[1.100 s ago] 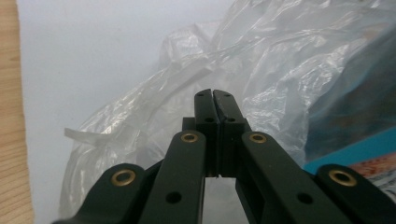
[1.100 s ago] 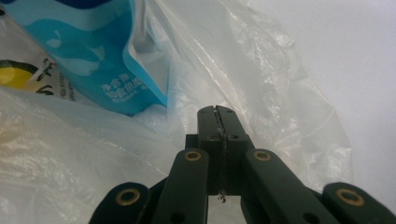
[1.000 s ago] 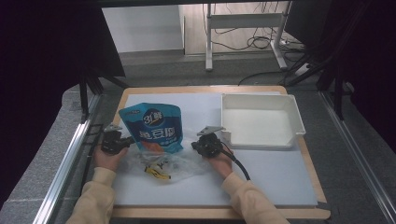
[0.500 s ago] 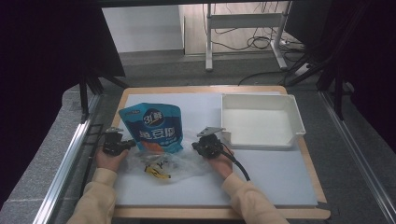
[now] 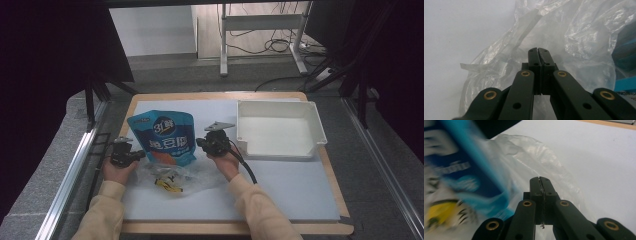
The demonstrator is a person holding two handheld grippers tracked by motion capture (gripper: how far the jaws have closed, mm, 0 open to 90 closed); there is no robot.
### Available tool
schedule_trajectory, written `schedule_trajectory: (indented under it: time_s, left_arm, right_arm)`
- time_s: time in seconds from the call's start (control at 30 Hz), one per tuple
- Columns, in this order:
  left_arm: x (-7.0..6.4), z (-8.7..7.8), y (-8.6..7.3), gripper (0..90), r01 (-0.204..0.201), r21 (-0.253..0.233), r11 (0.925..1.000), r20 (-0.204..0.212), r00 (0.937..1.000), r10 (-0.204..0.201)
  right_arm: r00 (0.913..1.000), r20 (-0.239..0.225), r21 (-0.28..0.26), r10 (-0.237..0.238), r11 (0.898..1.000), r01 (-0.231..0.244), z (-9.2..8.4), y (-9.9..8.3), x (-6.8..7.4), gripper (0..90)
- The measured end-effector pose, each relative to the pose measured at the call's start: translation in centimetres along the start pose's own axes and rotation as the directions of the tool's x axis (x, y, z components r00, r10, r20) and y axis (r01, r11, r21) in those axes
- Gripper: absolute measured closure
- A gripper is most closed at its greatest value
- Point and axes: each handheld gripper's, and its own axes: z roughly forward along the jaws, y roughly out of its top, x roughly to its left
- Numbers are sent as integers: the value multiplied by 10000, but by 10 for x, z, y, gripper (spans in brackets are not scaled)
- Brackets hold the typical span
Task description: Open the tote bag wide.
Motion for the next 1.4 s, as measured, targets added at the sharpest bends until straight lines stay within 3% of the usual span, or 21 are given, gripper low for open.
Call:
schedule_trajectory:
  time_s: [0.2, 0.23, 0.4, 0.43, 0.63, 0.77, 0.8, 0.87, 1.03, 1.4]
  left_arm:
    - [0, 0, 0, 900, -9, -13, 10000, 28, 10000, 9]
    - [0, 0, 0, 900, -22, -15, 10000, 6, 10000, 22]
    - [1, 0, 0, 900, -10, -12, 10000, 4, 10000, 10]
    - [1, 0, 0, 900, -10, -12, 10000, 4, 10000, 10]
    - [0, 0, -1, 900, -2, -27, 10000, -28, 10000, 2]
    - [0, 0, -1, 900, 11, -23, 10000, -22, 10000, -11]
    - [0, 0, -1, 900, 16, -20, 10000, -5, 10000, -16]
    - [1, 0, -1, 900, 14, -19, 10000, 12, 10000, -14]
    - [0, 0, -1, 900, 4, -22, 10000, 2, 10000, -4]
    - [0, 0, -1, 900, 9, -17, 10000, -4, 10000, -9]
  right_arm:
    - [9987, 480, 247, 143, 9996, -155, 21, -3, -5, 889]
    - [9970, 768, 431, 130, 9989, -163, 28, -6, -7, 889]
    - [9926, 1205, 1093, 124, 9937, -257, 37, -16, -15, 889]
    - [9922, 1242, 1299, 40, 9913, -202, 37, -17, -17, 890]
    - [9921, 1251, 1295, -60, 9915, -104, 34, -20, -18, 889]
    - [9936, 1131, 1046, -46, 9945, -73, 31, -21, -17, 889]
    - [9945, 1038, 552, -130, 9984, 73, 24, -18, -13, 889]
    - [9956, 880, 285, -326, 9991, 302, 16, -15, -7, 889]
    - [9952, 498, 65, -847, 9964, 845, -2, -8, 7, 890]
    - [9965, -380, -680, -743, 9951, 716, -48, -8, 19, 889]
